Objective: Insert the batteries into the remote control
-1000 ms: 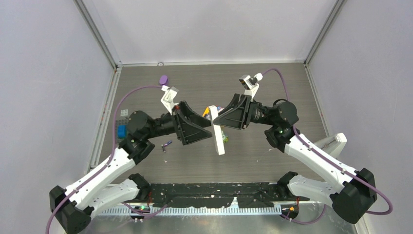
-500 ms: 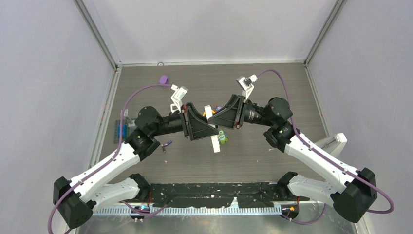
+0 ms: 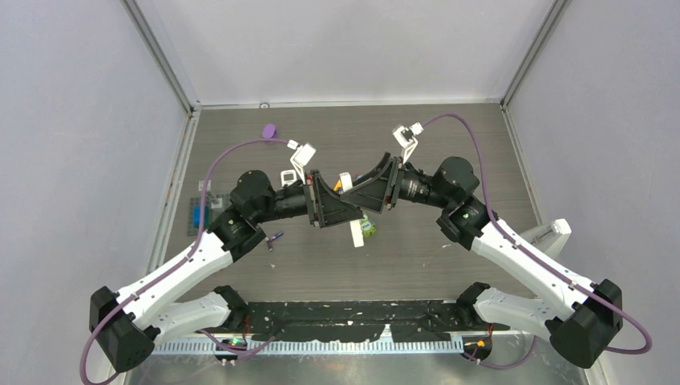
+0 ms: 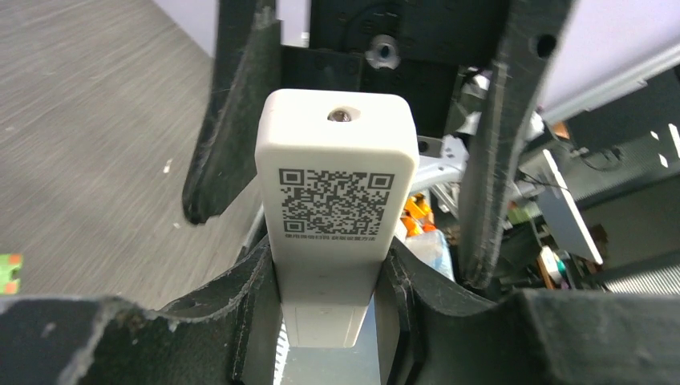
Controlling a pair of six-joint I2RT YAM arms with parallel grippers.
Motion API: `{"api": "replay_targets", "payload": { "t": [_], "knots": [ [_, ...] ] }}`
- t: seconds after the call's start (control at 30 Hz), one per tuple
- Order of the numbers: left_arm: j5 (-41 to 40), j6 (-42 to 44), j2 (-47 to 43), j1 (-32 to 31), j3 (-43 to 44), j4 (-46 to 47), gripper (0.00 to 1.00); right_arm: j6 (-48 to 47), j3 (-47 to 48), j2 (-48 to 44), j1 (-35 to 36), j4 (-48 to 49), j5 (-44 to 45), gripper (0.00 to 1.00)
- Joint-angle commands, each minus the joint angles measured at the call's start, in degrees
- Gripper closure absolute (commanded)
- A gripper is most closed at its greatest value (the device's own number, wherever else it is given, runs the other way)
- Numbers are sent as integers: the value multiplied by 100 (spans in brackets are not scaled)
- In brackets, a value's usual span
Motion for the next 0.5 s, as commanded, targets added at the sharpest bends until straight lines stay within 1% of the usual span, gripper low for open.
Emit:
{"api": "replay_targets", "payload": {
  "t": [0.0,0.1,0.13,0.2,0.23,0.27,0.37,0.4,0.47],
  "knots": [
    [-1069,439,-172,-6,463,-997,100,-974,291,-485,28,-1017,798,0],
    [-1715,584,-288,-11,651,-1535,100,-1473,264,-675,102,-1437,1127,1],
    [-1961,611,-331,-11,746,-1722,100,-1693,288,-716,177,-1495,1383,4],
    [-2512,597,-401,-11,997,-2092,100,-2024,499,-723,560,-1986,2042,6],
    [-2882,521,-422,-10,1085,-2339,100,-2129,559,-707,876,-2073,2464,6],
    [-3112,416,-452,-11,1154,-2456,100,-2320,709,-636,1030,-2272,2684,6],
    [-3610,-50,-584,-11,1132,-2536,100,-2651,981,-410,1668,-2639,3718,6],
    [-3716,-149,-619,-11,1118,-2542,100,-2780,1069,-287,1782,-2719,3896,6],
    [-3868,-305,-629,-2,1183,-2721,100,-3009,1203,-107,2274,-2753,4384,6]
  ]
}}
